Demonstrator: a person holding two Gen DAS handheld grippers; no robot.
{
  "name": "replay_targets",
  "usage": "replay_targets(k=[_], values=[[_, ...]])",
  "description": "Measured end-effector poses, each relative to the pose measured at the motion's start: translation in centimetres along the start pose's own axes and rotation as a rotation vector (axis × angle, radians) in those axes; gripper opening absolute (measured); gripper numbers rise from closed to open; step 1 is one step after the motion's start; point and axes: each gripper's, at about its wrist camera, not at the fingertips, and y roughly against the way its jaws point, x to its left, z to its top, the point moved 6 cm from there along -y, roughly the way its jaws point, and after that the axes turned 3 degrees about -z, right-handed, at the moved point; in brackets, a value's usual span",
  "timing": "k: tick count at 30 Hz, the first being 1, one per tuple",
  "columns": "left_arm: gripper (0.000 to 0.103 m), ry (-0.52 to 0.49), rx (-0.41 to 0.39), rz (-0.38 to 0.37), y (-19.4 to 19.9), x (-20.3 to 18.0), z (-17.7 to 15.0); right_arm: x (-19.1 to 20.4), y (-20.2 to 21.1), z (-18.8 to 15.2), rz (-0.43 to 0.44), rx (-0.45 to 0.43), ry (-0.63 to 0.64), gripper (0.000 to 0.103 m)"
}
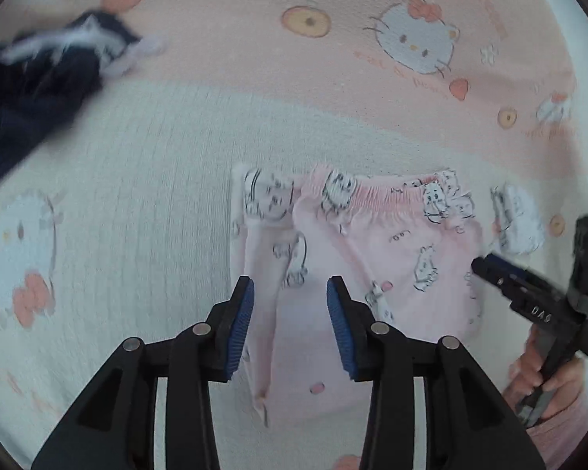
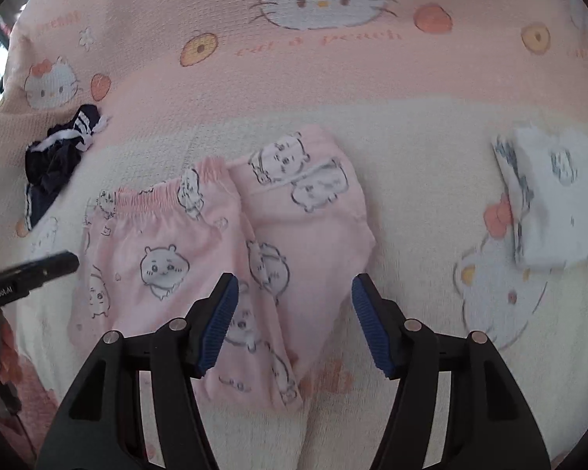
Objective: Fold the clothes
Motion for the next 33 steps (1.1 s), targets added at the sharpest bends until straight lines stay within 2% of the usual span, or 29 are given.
replay_targets(k=[2, 4, 7, 12, 15, 16, 17, 18, 20, 24, 27, 33], values=[[0.054, 0.043, 0.011, 0.014, -0.4, 0.8, -1.7, -1.0, 0.1, -1.8, 0.046, 0.05, -0.042, 0.063], [0.054, 0.075, 0.023, 0.04, -0.8, 1.4, -3.4, -1.2, 0.4, -3.4, 0.065, 0.065, -0.033, 0.063], [0.054, 0.149, -0.002, -0.01, -0.4, 1.9, -5.1, -0.5, 1.2, -5.0, 0.103, 0.054, 0.015, 0.063], [0.054, 0.13, -0.045, 0.0, -1.2, 1.2, -6.0, 0.6, 0.3, -5.2, 0.119, 0.041, 0.037, 0.063], [0.052, 0.124, -0.039, -0.022, -1.6, 0.3, -6.0, 1.3, -1.2, -4.4, 0.099, 0.061, 0.043, 0.062], [0.034, 0.125, -0.028, -0.038, -1.9, -0.2, -6.2, 1.6, -1.5, -4.2, 0.092, 0.061, 0.045, 0.049], [0.021, 0.127, -0.017, -0.052, -2.1, -0.7, -6.3, 1.6, -1.5, -4.2, 0.083, 0.059, 0.042, 0.031], [0.009, 0.123, -0.015, -0.058, -1.9, -1.0, -6.3, 1.6, -1.3, -4.2, 0.07, 0.061, 0.042, 0.029], [0.009, 0.112, -0.018, -0.064, -1.3, -1.5, -6.3, 1.3, -0.9, -4.1, 0.057, 0.056, 0.054, 0.015], [0.009, 0.09, -0.024, -0.076, 0.1, -2.7, -6.2, 0.7, 1.2, -3.9, 0.082, 0.032, 0.016, 0.013], [0.009, 0.043, -0.01, -0.064, 1.1, -3.5, -6.7, 1.2, 2.8, -4.0, 0.048, 0.001, 0.063, 0.012], [0.009, -0.029, 0.05, -0.041, 2.4, -4.3, -8.8, 1.7, 5.7, -6.8, 0.057, -0.019, 0.082, 0.008]])
